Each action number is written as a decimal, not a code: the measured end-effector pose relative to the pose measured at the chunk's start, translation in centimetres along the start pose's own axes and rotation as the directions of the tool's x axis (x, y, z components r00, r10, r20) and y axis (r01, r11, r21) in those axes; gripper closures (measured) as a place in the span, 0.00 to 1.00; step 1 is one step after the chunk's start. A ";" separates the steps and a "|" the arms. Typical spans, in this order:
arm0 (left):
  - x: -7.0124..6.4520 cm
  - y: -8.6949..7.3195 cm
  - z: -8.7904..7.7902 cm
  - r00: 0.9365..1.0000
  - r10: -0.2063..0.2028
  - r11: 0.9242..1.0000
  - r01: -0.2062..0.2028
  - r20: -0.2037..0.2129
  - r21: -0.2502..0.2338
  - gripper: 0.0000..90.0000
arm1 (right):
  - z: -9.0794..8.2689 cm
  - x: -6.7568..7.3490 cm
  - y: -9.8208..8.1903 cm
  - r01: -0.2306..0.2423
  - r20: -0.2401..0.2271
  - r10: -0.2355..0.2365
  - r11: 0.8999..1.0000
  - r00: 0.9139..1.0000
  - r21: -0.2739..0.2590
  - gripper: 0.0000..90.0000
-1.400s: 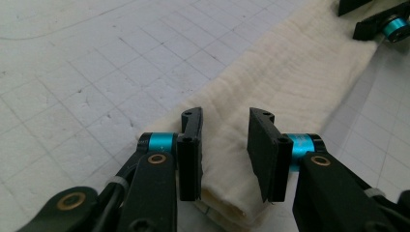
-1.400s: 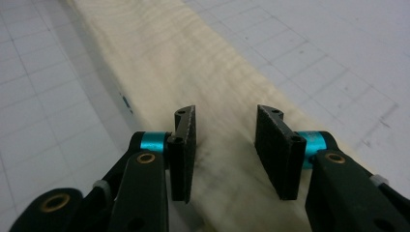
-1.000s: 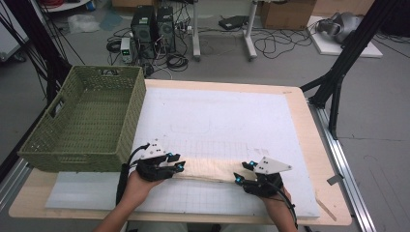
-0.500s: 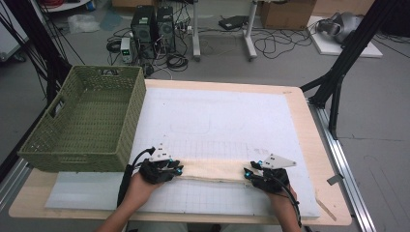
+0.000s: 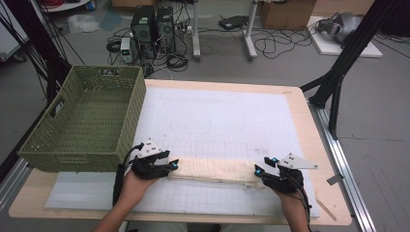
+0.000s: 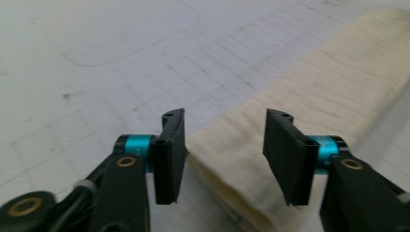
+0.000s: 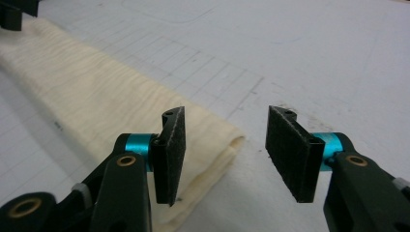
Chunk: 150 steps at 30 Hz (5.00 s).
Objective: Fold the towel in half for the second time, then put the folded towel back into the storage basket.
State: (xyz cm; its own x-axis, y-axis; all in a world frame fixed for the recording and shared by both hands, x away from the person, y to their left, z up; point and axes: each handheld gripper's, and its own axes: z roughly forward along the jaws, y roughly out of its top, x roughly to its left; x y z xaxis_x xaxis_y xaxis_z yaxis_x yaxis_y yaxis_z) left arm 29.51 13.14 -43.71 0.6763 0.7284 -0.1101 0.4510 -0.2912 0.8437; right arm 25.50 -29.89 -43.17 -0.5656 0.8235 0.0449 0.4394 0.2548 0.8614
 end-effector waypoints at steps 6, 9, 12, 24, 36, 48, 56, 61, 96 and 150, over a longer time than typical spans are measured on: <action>1.0 -0.9 1.1 0.997 -0.074 0.994 0.072 0.022 0.079 0.50 | 1.7 -0.1 -0.5 -0.033 -0.033 0.035 0.997 0.999 0.065 0.54; 1.0 -0.9 1.1 0.997 -0.062 0.995 0.058 0.053 0.084 0.64 | 2.7 0.4 -0.6 0.010 -0.052 -0.004 0.991 0.999 0.132 0.61; 0.7 -0.9 1.1 0.996 -0.047 0.995 0.040 0.076 0.089 0.84 | 2.8 0.4 -0.5 0.009 -0.079 0.004 0.988 0.997 0.154 0.79; 0.4 -0.4 1.4 1.000 -0.004 0.999 0.003 0.003 0.050 0.84 | 2.8 1.1 -0.1 0.073 0.026 -0.078 0.986 0.997 0.150 0.75; 1.4 0.4 -1.6 0.996 -0.042 0.991 0.051 0.073 -0.120 0.29 | -1.7 -0.8 0.5 0.023 0.116 -0.019 0.999 0.993 -0.040 0.30; 1.9 0.6 -3.4 0.998 -0.018 0.976 0.032 0.066 -0.216 0.20 | -2.9 -1.2 1.0 0.043 0.129 -0.033 0.996 0.991 -0.078 0.13; 1.8 0.5 -3.4 0.997 -0.013 0.977 0.028 0.071 -0.211 0.20 | -2.7 -1.2 1.2 0.040 0.122 -0.029 0.995 0.992 -0.092 0.13; 1.8 0.4 -3.3 0.997 -0.016 0.979 0.031 0.075 -0.202 0.20 | -2.8 -1.4 1.2 0.032 0.127 -0.020 0.995 0.992 -0.093 0.13; 1.4 -0.2 -1.5 0.993 -0.091 0.994 0.096 0.078 -0.058 0.28 | -2.6 -1.1 0.7 0.037 0.117 -0.028 0.996 0.993 -0.078 0.13; -3.3 -0.8 0.0 0.997 0.067 0.998 -0.067 0.027 0.000 0.89 | -2.0 -1.2 0.5 0.028 0.092 -0.023 0.998 0.995 -0.051 0.13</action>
State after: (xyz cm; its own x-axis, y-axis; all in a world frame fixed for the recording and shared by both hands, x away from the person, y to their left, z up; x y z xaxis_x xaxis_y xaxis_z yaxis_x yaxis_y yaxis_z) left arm 26.92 10.94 -44.06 0.7202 0.6905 -0.0674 0.4046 -0.3392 0.8493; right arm 24.97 -31.77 -41.74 -0.5086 0.8607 -0.0216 0.3874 0.2512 0.8870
